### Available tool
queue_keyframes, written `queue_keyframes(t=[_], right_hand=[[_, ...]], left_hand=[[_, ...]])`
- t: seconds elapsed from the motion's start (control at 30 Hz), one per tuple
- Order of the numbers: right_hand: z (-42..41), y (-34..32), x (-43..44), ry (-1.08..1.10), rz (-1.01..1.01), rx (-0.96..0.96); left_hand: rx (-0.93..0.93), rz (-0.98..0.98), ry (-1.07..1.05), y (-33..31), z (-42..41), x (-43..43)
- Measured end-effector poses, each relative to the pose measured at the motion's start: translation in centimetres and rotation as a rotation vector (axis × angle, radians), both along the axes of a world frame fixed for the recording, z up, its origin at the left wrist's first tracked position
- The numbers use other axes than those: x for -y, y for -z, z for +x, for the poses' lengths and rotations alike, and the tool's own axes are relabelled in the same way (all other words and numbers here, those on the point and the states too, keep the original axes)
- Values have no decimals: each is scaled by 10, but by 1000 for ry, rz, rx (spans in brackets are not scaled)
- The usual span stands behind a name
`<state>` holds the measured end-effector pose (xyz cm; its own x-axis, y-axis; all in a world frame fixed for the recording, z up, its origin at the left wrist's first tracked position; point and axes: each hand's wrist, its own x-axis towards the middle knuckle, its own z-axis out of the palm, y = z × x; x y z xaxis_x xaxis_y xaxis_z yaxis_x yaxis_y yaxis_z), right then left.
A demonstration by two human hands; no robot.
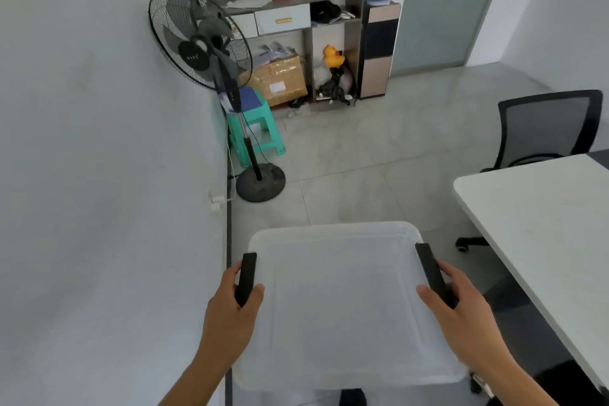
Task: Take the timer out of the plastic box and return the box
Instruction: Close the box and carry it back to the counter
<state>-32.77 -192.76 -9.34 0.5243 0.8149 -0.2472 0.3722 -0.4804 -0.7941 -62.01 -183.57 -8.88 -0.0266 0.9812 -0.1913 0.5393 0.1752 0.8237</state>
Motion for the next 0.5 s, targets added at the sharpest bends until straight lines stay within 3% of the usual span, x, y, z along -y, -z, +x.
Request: queue_keyframes(t=[0.23,0.5], right_hand=[[25,-10,-155,-31,-4,5],[51,6,-341,75,-18,19]], left_hand=[[20,-9,-51,0,19,-148],[65,1,38,20,54,-365]])
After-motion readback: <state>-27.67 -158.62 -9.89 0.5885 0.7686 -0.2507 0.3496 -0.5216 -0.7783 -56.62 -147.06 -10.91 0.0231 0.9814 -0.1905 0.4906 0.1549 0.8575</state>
